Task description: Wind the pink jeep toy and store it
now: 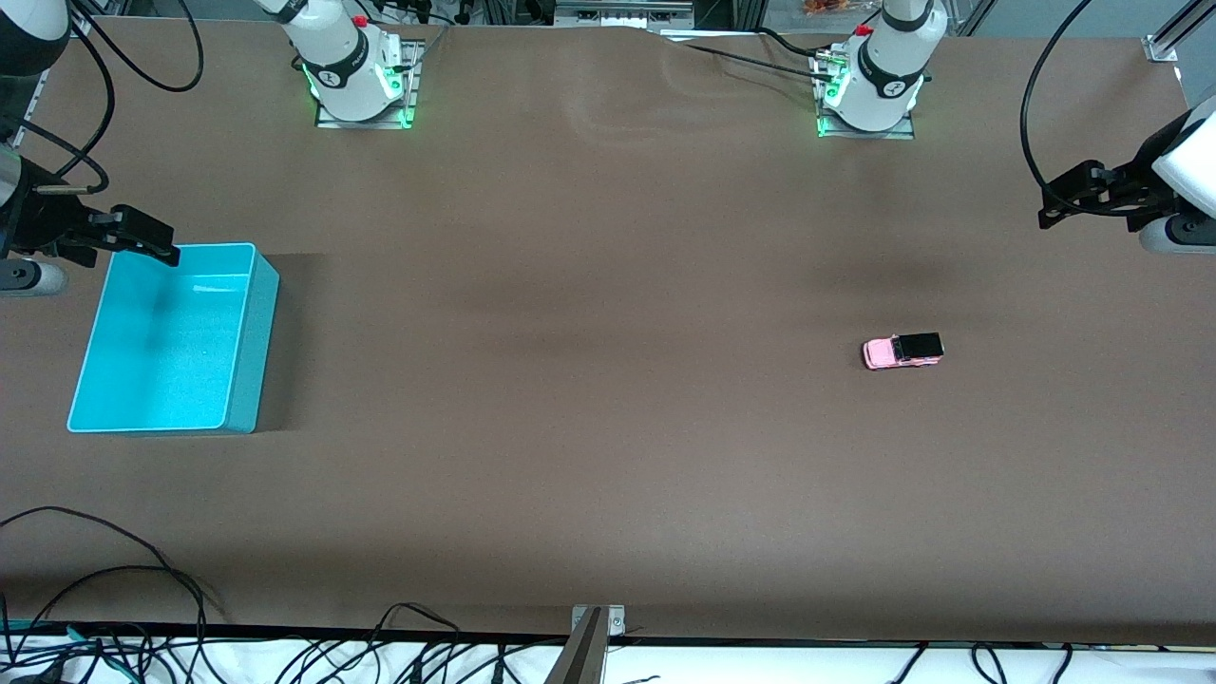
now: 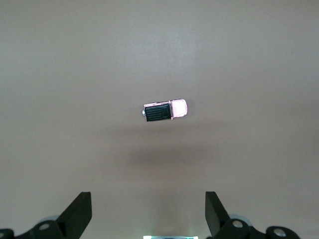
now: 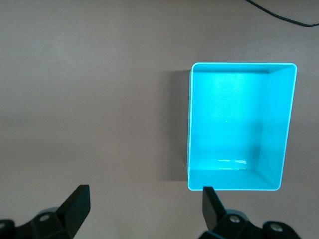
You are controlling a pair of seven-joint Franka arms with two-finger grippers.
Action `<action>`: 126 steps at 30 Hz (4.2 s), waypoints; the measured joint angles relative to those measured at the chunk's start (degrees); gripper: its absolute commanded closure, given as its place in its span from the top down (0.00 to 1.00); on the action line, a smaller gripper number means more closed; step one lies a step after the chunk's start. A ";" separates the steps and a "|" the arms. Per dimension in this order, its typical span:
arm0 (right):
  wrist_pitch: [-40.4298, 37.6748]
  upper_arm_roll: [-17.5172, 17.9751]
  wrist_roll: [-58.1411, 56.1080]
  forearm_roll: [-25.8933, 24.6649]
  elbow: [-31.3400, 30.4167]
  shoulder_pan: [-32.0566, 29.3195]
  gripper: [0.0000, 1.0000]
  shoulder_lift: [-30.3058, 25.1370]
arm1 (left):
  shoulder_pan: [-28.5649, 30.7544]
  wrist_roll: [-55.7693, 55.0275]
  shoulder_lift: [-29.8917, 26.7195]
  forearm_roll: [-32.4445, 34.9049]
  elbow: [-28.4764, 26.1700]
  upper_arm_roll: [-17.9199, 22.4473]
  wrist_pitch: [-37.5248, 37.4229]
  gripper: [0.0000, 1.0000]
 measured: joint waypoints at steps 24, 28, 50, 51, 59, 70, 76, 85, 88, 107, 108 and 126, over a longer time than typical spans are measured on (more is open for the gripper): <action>0.09 -0.09 0.00 0.00 0.00 -0.09 1.00 0.06 | 0.52 -0.09 -0.01 0.00 2.57 1.30 -1.45 1.00; 0.09 -0.08 0.00 0.00 0.00 -0.08 1.00 0.09 | 0.59 -0.09 0.00 0.00 2.57 1.30 -1.48 1.00; 0.15 -0.05 0.00 0.25 -0.17 -0.06 1.00 0.10 | 0.59 -0.09 0.53 0.00 2.57 1.17 -1.54 1.00; 0.17 -0.05 0.00 0.27 -0.17 -0.06 1.00 0.10 | 0.57 -0.09 0.60 0.00 2.57 1.14 -1.56 1.00; 0.33 -0.04 0.00 0.30 -0.23 -0.05 1.00 0.12 | 0.36 -0.09 2.58 0.00 2.40 0.51 -2.72 1.00; 0.35 -0.04 0.09 0.31 -0.88 -0.05 1.00 0.11 | 1.89 -0.09 8.93 0.00 1.85 0.80 -3.04 1.00; 0.35 -0.04 0.26 0.31 -1.58 -0.05 1.00 0.11 | 2.29 -0.09 10.11 0.00 0.06 0.81 0.27 1.00; 0.38 -0.07 0.31 0.31 -2.98 -0.07 1.00 0.08 | 2.31 -0.09 10.44 0.00 -13.25 0.79 16.83 1.00; 0.39 -0.13 0.31 0.31 -3.28 -0.09 1.00 0.06 | 2.31 -0.09 10.44 0.00 -17.15 0.79 21.48 1.00; 2.52 -1.38 0.31 1.83 -4.21 -0.13 1.00 -0.96 | 0.28 3.16 11.38 0.00 -37.91 0.41 49.75 1.00; 2.53 -1.39 0.31 1.82 -4.21 -0.13 1.00 -1.03 | 0.12 4.22 11.46 0.00 -38.38 0.38 50.42 1.00; 2.90 0.11 0.52 1.62 -4.16 0.10 1.00 -3.25 | 0.49 49.52 14.30 0.00 -42.67 0.75 63.41 1.00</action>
